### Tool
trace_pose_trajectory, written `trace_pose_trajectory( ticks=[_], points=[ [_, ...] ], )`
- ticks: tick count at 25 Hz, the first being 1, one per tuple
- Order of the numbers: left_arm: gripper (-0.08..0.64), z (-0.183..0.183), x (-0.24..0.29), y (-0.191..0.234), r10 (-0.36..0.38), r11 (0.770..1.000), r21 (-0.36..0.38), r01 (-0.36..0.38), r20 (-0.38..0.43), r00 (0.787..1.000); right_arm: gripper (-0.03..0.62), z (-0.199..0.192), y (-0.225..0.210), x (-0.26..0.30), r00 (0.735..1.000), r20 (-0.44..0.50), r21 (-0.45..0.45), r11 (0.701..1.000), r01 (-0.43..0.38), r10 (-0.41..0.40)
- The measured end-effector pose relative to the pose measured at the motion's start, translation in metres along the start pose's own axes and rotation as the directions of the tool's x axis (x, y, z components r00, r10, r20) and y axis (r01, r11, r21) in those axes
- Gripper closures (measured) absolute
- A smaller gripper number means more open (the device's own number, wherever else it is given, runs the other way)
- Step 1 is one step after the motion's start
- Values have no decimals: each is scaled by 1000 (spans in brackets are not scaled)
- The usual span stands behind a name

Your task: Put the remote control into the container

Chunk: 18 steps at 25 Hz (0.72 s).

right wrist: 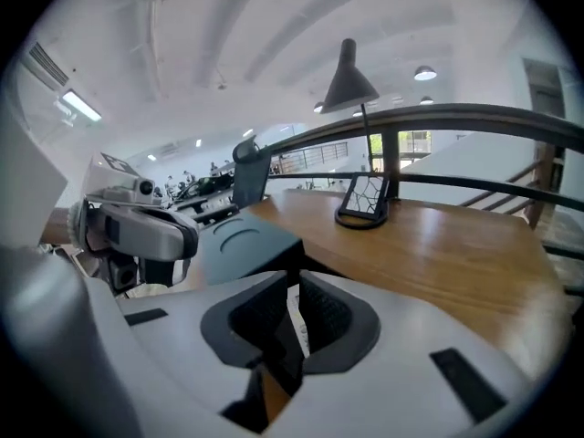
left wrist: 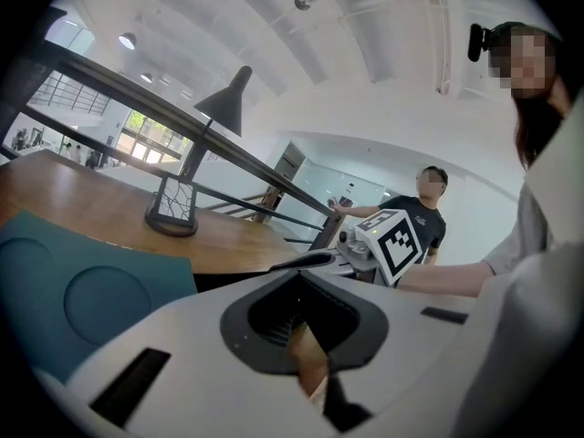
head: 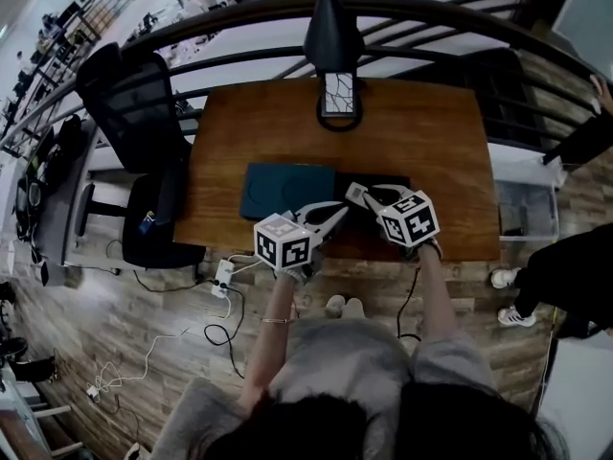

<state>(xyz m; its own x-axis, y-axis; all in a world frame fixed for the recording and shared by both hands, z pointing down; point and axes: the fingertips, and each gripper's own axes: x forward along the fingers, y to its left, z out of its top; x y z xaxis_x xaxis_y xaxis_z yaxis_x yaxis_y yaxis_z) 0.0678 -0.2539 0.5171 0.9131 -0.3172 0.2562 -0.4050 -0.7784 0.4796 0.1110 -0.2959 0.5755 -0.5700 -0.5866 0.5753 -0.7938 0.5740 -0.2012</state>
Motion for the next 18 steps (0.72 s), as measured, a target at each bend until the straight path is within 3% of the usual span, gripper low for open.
trace_pose_trajectory(
  ticks=[5, 11, 18],
  points=[
    [557, 5, 1, -12, -30, 999, 29, 30, 8, 1000, 548, 18, 9, -22, 994, 107, 44, 999, -9, 4],
    [557, 17, -5, -28, -56, 996, 72, 53, 27, 998, 554, 42, 27, -54, 962, 272, 122, 991, -51, 16],
    [557, 22, -11, -46, -79, 991, 110, 75, 35, 996, 557, 59, 51, -81, 939, 344, 77, 996, -55, 25]
  ],
)
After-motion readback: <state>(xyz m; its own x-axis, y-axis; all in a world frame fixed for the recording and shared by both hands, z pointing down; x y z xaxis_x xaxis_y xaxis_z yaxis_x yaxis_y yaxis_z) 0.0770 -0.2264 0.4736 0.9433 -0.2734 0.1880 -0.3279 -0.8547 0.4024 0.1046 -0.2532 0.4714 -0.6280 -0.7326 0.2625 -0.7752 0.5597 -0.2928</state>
